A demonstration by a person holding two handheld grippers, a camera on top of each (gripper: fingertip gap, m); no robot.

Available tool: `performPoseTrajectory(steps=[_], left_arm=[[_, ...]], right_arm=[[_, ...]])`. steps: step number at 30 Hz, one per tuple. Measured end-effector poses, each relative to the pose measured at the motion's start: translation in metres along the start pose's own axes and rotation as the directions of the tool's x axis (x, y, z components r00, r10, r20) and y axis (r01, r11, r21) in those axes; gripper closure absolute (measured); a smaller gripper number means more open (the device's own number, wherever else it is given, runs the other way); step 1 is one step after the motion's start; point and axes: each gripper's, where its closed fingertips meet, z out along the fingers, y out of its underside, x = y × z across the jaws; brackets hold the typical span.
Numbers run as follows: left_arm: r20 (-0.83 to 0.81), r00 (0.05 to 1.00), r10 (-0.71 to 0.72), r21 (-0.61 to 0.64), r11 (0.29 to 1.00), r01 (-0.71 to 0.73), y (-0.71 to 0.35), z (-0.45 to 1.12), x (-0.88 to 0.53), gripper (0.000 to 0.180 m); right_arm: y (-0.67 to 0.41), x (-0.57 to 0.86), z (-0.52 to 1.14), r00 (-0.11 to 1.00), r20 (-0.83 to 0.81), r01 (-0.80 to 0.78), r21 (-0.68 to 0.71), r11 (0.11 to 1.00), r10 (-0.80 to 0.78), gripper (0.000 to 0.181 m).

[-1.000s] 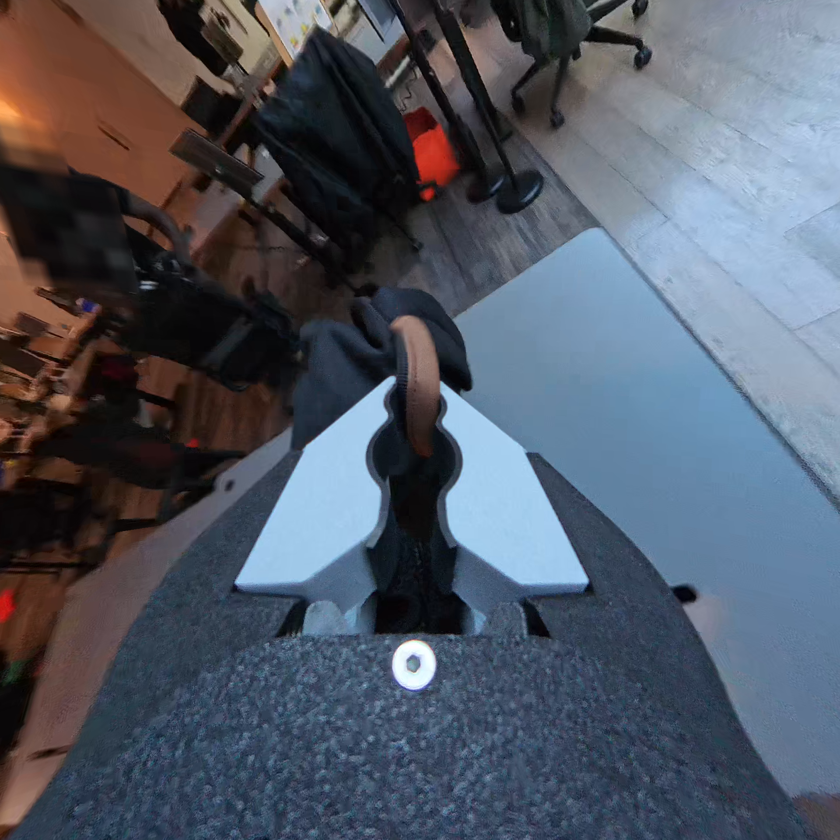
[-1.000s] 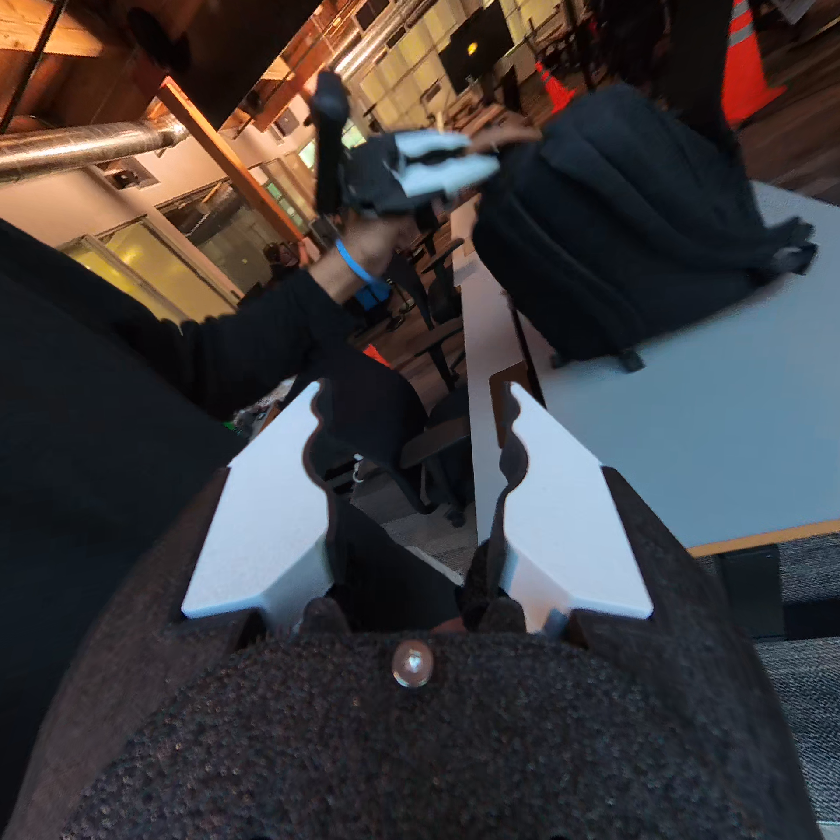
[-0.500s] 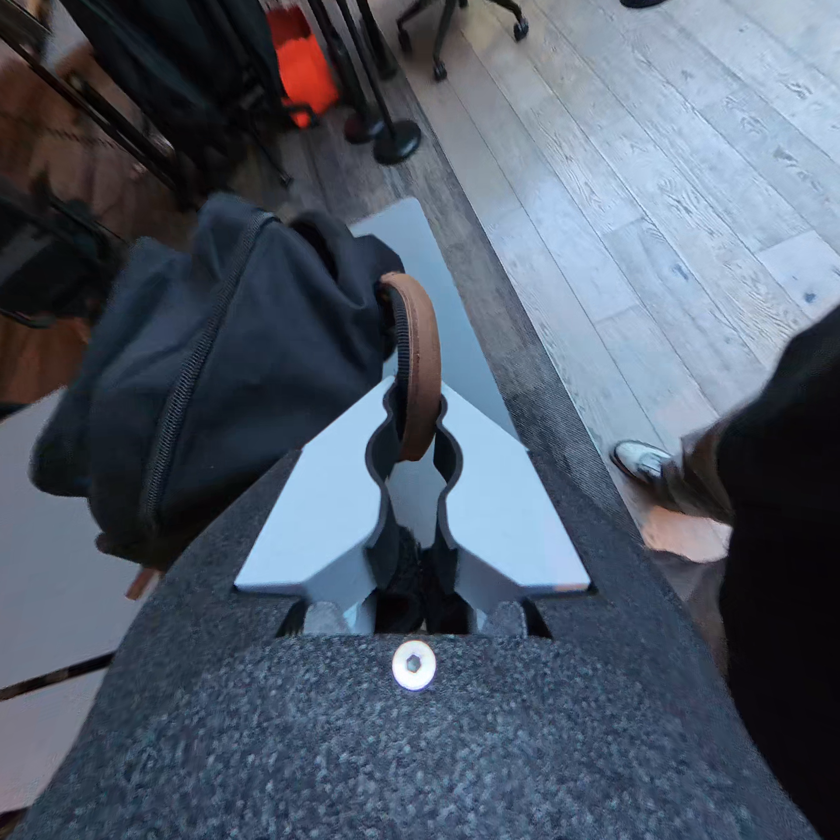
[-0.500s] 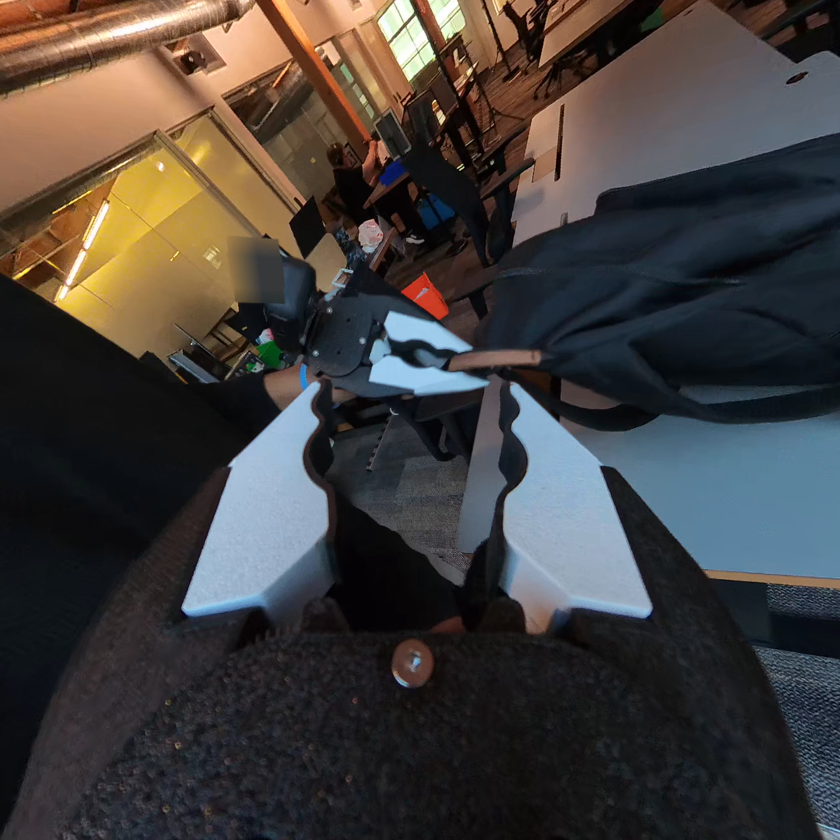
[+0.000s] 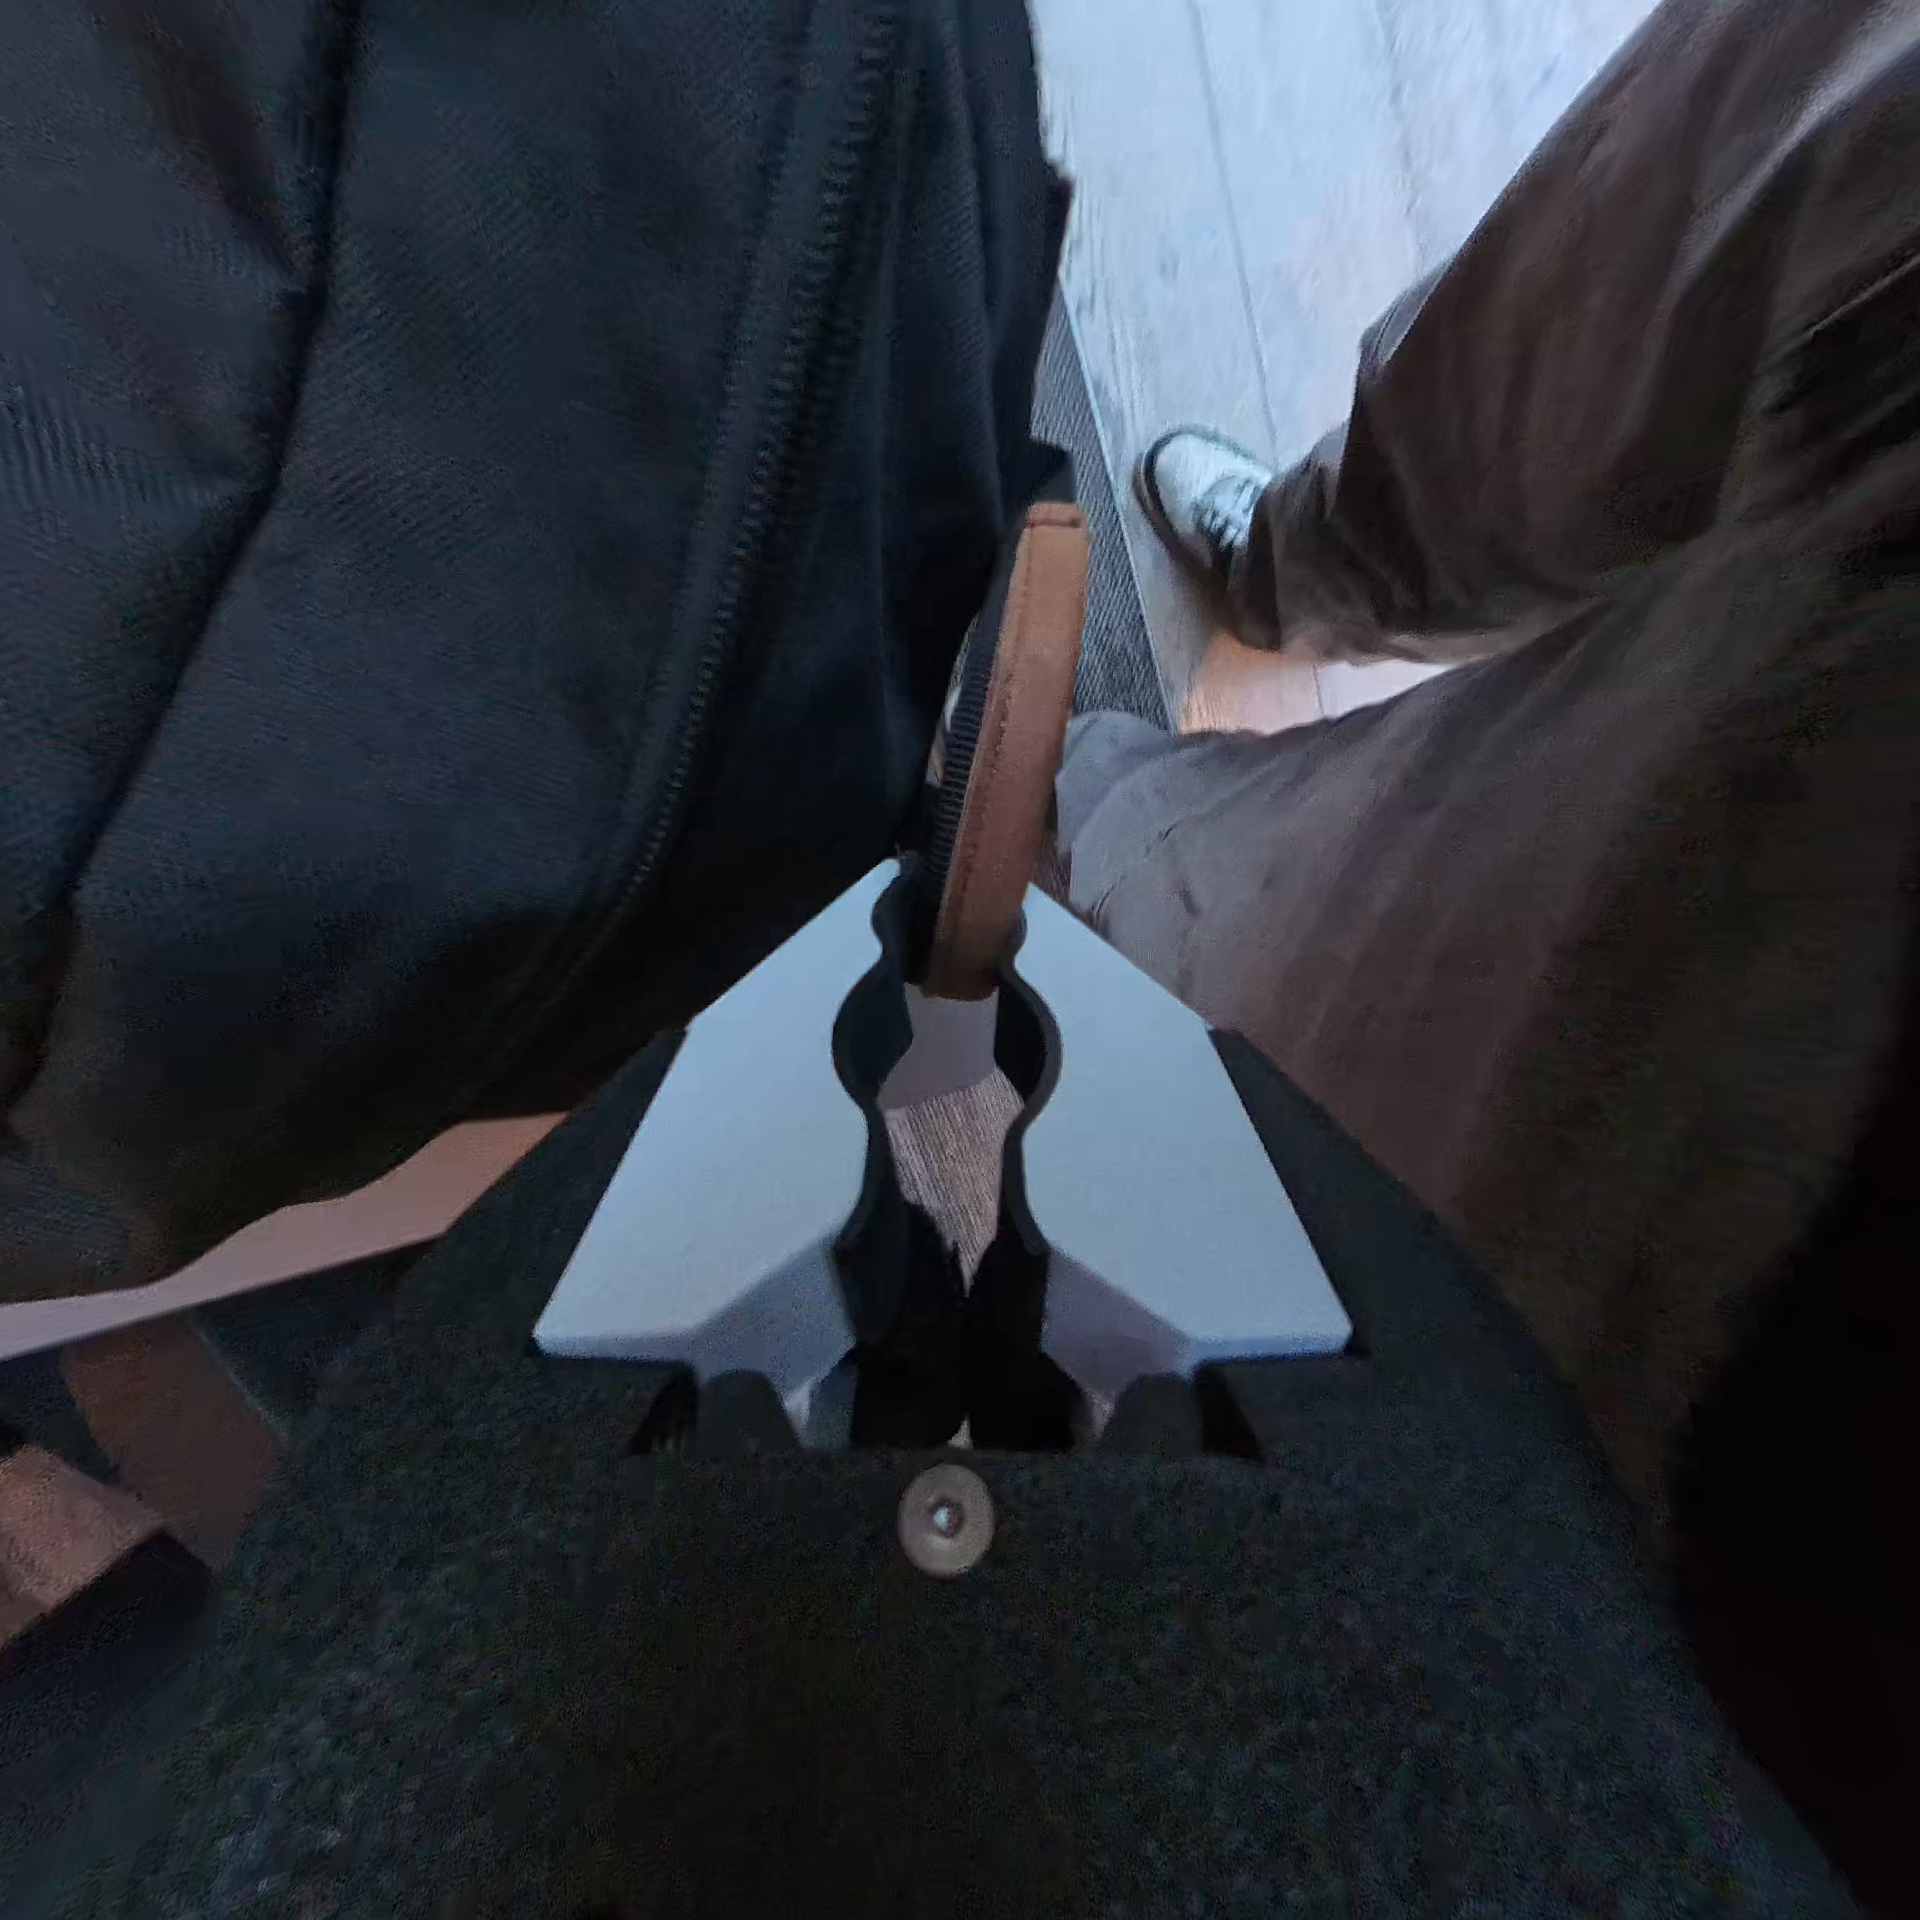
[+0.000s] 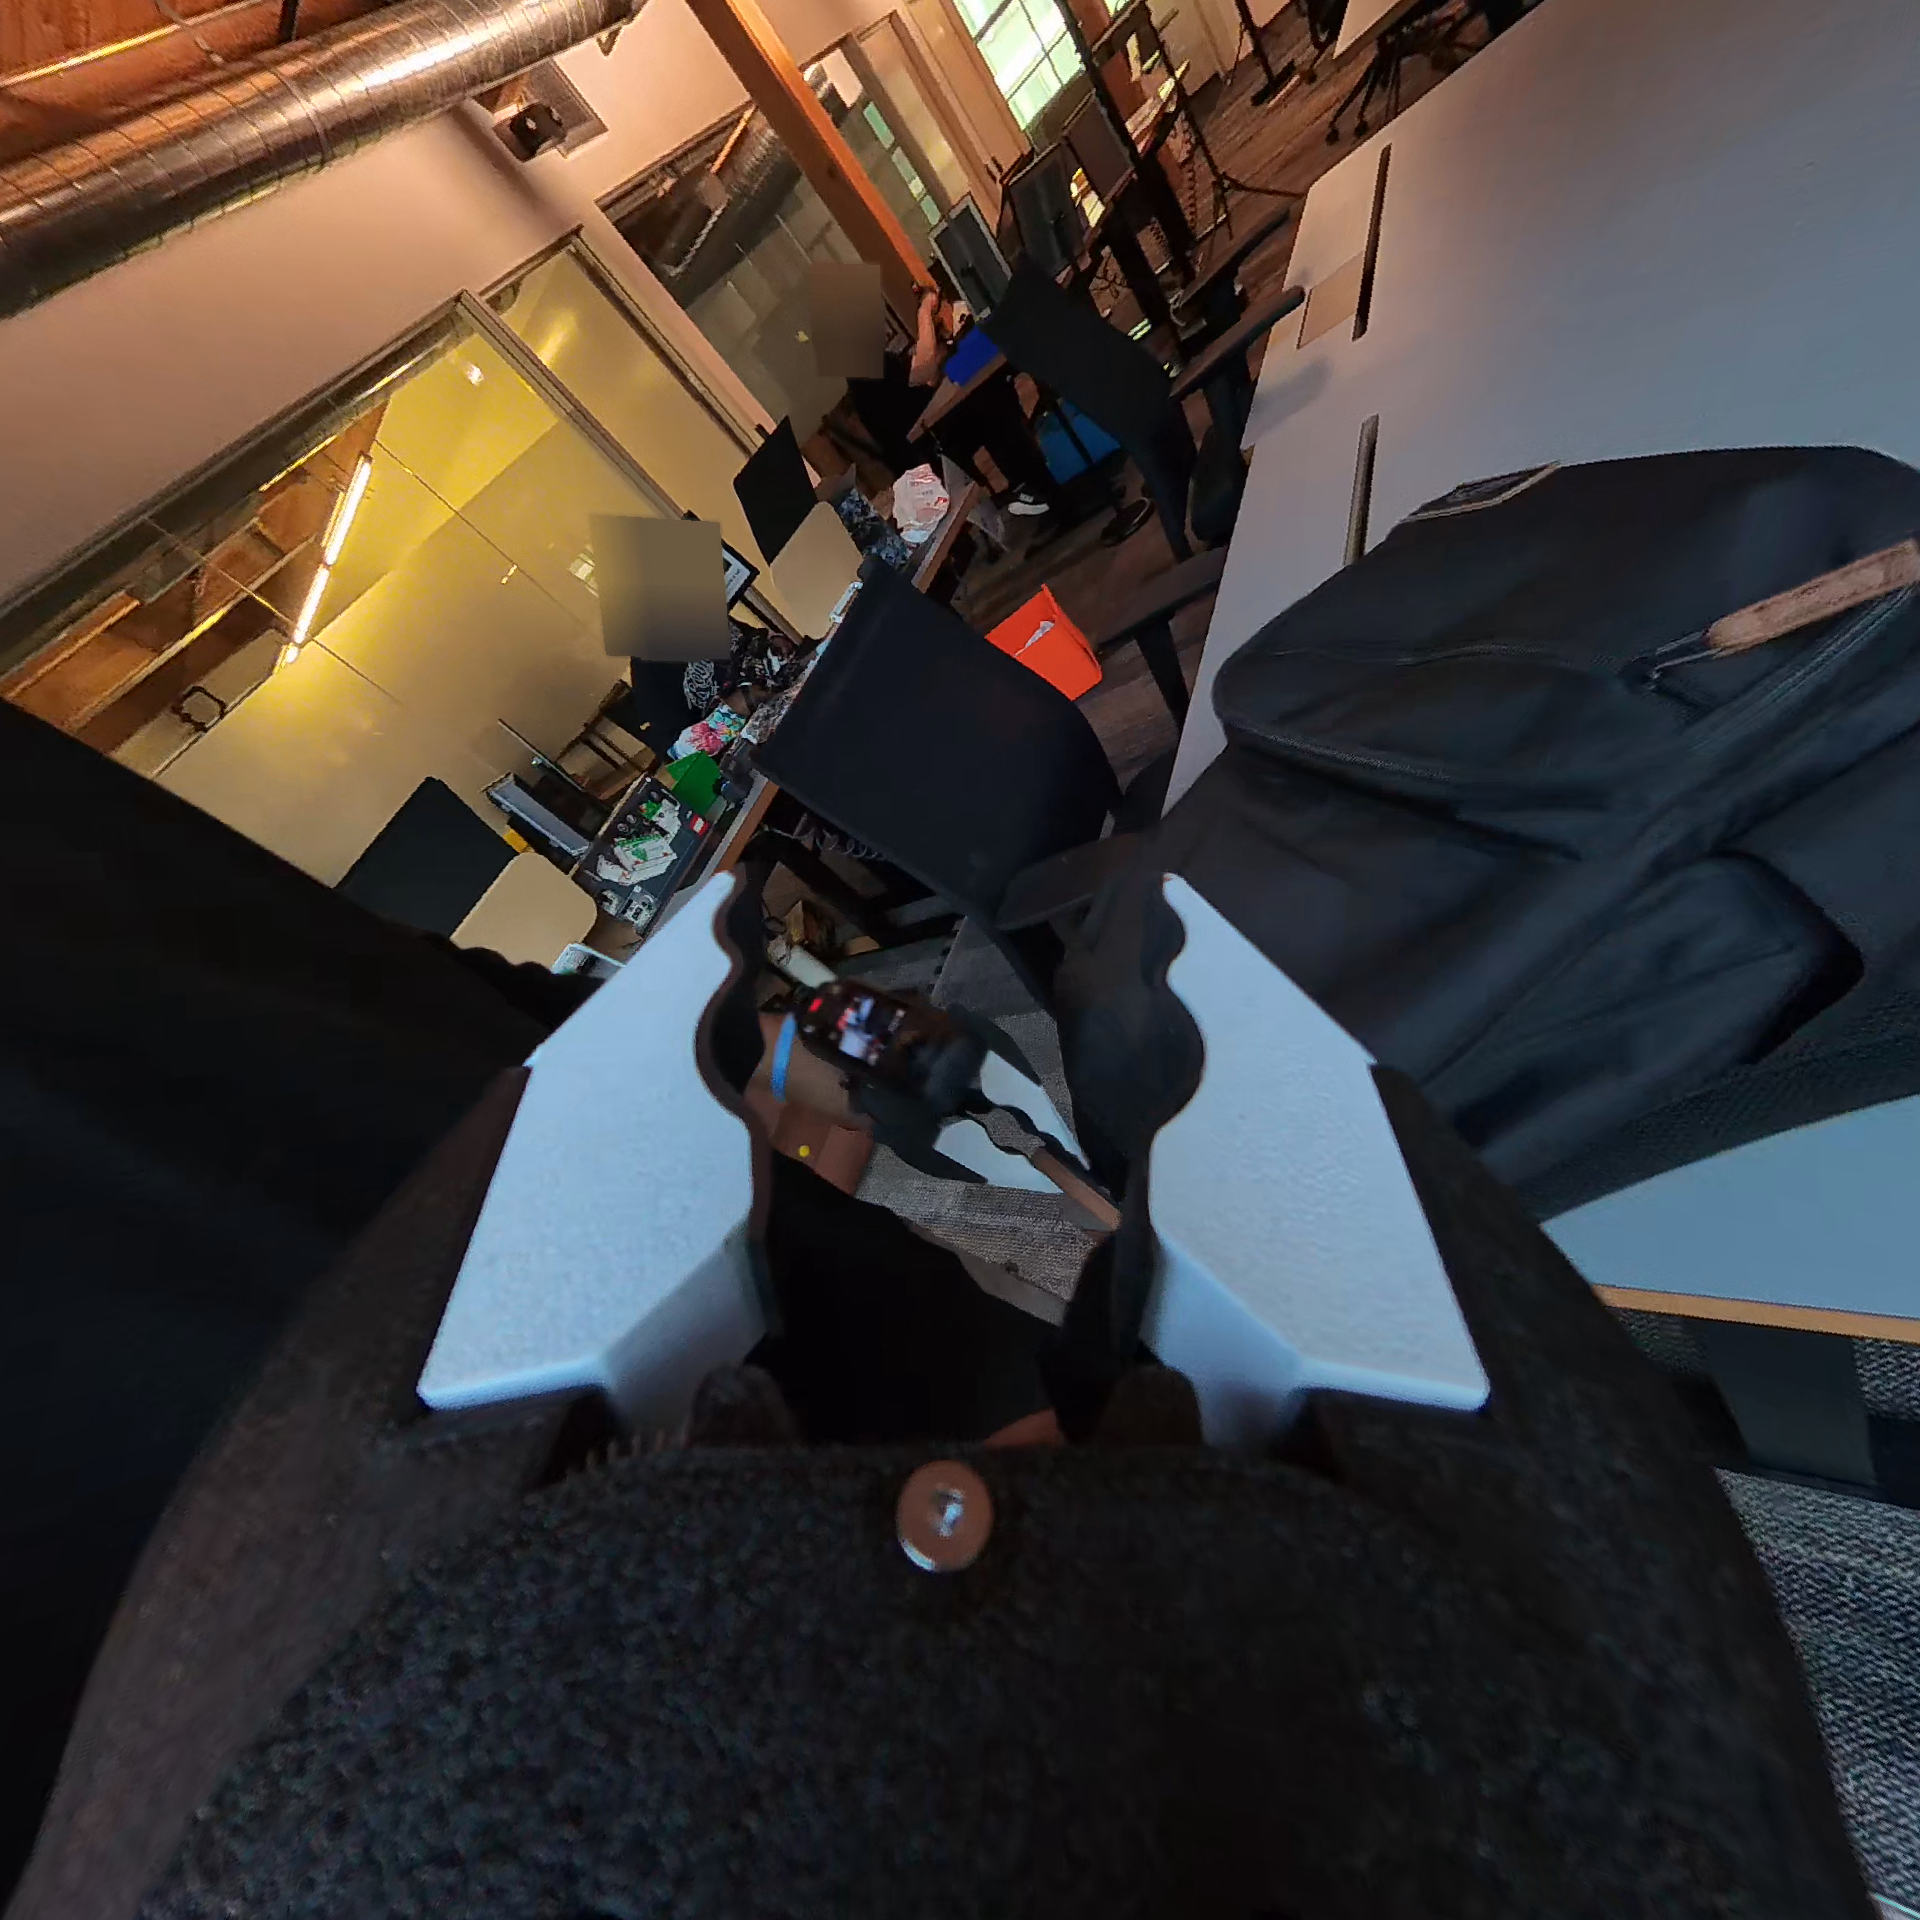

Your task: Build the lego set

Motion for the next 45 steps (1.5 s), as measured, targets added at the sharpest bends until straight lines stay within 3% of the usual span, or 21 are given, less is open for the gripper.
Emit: performPoseTrajectory(steps=[1,9,12,16,19,22,30,35,37,40,45], left_arm=[[-0.001,1.0,-0.023,-0.026,0.999,0.023,0.01,0.012,0.001,0.173],[0.023,0.998,-0.065,-0.034,0.997,0.065,0.04,0.034,-0.007,0.173],[0.157,0.987,-0.025,-0.116,0.992,0.043,0.068,0.019,-0.043,0.173],[0.166,0.956,-0.242,-0.095,0.961,0.26,0.101,0.001,-0.066,0.163],[0.121,0.935,-0.334,-0.063,0.937,0.343,0.103,-0.012,-0.066,0.144],[0.073,0.904,-0.42,0.014,0.907,0.42,0.088,-0.032,-0.06,0.142],[-0.045,0.753,-0.656,0.36,0.693,0.625,0.006,-0.091,-0.058,0.149],[-0.115,0.695,-0.71,0.621,0.495,0.608,-0.069,-0.148,-0.08,0.153],[-0.146,0.711,-0.688,0.679,0.453,0.578,-0.095,-0.169,-0.082,0.153],[-0.108,0.751,-0.652,0.709,0.479,0.517,-0.117,-0.185,-0.081,0.153],[0.03,0.814,-0.58,0.692,0.599,0.402,-0.125,-0.194,-0.074,0.156]], right_arm=[[0.001,0.002,0.003,1.0,0.004,-0.006,-0.007,1.0,0.006,0.108],[0.014,0.008,0.01,1.0,0.011,0.011,-0.081,0.997,-0.011,0.109],[0.012,0.012,0.011,1.0,-0.006,0.026,-0.085,0.996,-0.026,0.112],[0.006,0.015,0.014,0.998,-0.027,0.047,-0.064,0.997,-0.048,0.118],[0.004,0.02,0.019,0.996,-0.055,0.074,-0.053,0.996,-0.077,0.122],[0.001,0.025,0.024,0.986,-0.097,0.132,-0.057,0.99,-0.138,0.126],[0.008,0.046,0.027,0.956,-0.204,0.198,-0.084,0.977,-0.212,0.126],[0.022,0.074,0.018,0.893,-0.335,0.275,-0.125,0.953,-0.302,0.126],[0.029,0.079,0.019,0.884,-0.35,0.282,-0.132,0.95,-0.311,0.126],[0.039,0.081,0.021,0.889,-0.345,0.272,-0.13,0.954,-0.301,0.128],[0.056,0.079,0.021,0.892,-0.334,0.27,-0.147,0.952,-0.304,0.13]])
